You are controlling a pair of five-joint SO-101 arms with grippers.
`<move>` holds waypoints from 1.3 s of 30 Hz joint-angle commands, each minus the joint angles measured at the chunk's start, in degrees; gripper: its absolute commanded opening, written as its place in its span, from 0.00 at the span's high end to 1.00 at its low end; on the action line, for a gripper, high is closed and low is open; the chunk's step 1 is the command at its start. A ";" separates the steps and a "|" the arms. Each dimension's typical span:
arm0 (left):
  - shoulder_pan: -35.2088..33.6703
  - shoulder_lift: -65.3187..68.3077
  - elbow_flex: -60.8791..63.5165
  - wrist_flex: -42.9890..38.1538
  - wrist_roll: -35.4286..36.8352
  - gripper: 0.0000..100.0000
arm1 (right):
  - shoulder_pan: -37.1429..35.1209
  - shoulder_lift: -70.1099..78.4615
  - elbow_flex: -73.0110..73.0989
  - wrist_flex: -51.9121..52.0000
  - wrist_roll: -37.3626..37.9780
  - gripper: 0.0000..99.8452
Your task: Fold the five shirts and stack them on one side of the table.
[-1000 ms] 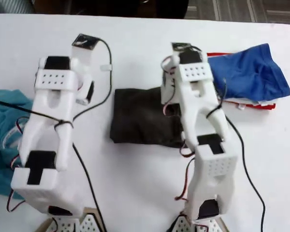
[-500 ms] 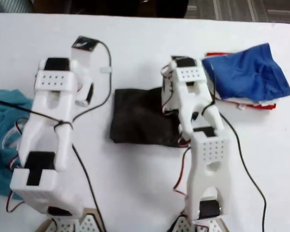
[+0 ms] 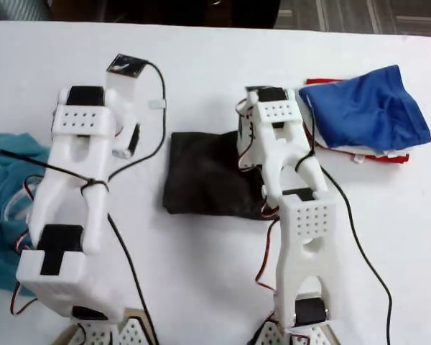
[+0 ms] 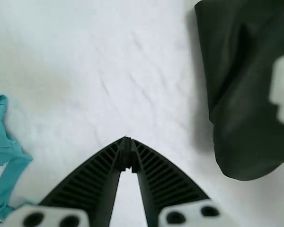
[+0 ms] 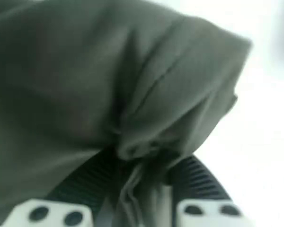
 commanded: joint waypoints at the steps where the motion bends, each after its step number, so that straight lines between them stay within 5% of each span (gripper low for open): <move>1: -0.44 -3.34 -0.75 -0.70 0.00 0.97 | -3.56 2.77 -1.32 2.86 3.43 0.98; 9: -0.44 -3.34 -0.66 -0.62 0.00 0.97 | -1.27 2.68 -7.30 4.70 4.04 0.98; 23: -7.65 -3.08 -0.22 -3.08 -0.26 0.97 | 0.48 -26.07 -10.90 5.05 24.44 0.98; 39: -7.65 -2.99 -0.22 -3.08 -0.26 0.97 | 20.44 -37.76 -25.32 2.51 38.86 0.98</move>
